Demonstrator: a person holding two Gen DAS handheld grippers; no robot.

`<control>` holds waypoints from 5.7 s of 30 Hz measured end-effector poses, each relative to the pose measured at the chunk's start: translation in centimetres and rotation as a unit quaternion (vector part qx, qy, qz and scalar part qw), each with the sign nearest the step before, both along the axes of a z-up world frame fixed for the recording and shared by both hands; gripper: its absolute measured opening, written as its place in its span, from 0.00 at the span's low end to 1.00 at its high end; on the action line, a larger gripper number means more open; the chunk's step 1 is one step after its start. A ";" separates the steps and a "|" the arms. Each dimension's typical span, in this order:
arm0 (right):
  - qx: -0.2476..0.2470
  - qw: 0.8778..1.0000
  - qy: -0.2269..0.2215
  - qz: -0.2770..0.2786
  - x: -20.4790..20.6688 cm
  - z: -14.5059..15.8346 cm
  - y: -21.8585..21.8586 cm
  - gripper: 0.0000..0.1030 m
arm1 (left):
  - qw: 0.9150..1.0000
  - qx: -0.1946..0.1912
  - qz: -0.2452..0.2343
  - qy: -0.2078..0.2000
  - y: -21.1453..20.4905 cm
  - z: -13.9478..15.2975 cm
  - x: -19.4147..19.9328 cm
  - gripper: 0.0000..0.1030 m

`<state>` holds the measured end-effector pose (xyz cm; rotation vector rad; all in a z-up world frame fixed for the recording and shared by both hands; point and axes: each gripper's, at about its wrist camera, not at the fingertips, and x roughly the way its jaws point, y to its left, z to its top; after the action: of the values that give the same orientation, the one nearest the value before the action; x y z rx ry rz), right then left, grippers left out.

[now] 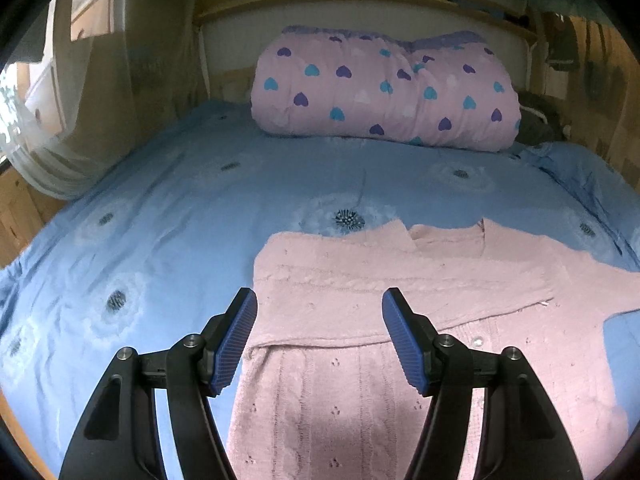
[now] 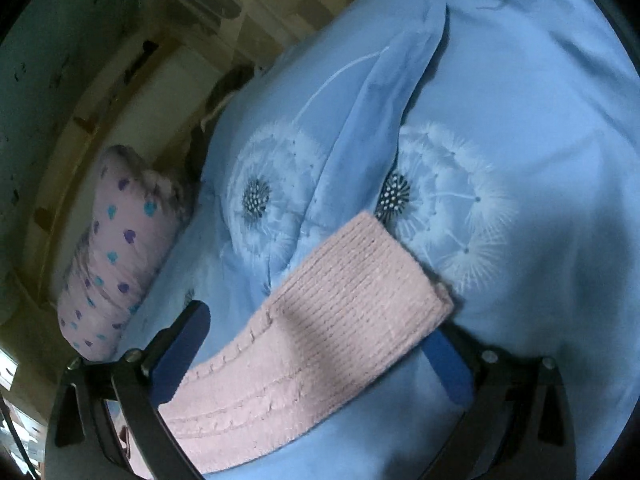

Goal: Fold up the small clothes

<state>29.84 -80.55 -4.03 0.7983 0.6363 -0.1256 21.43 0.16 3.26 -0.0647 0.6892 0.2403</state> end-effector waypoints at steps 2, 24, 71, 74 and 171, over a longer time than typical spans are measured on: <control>-0.009 1.000 -0.009 -0.001 -0.6 0.0 0.1 0.93 | 1.000 -0.020 0.001 0.007 0.5 -0.1 0.2 0.58; -0.133 0.989 0.056 -0.028 0.0 5.2 3.0 0.08 | 0.999 -0.032 0.016 0.006 1.3 0.1 0.8 0.58; -0.117 0.932 -0.198 0.279 3.7 19.2 59.8 0.07 | 0.993 -0.094 0.056 0.034 7.7 -1.7 2.8 0.58; -0.127 0.930 -0.188 0.289 3.5 17.6 63.6 0.07 | 0.992 -0.101 0.067 0.039 8.9 -2.1 2.8 0.58; -0.386 0.693 -0.109 0.599 -5.1 3.6 81.2 0.52 | 0.977 -0.144 -0.036 0.156 14.2 -10.7 2.7 0.26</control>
<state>24.70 0.66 -0.46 -0.5268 0.6845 0.8602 24.09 14.34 -7.44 -0.2834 1.0346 0.0785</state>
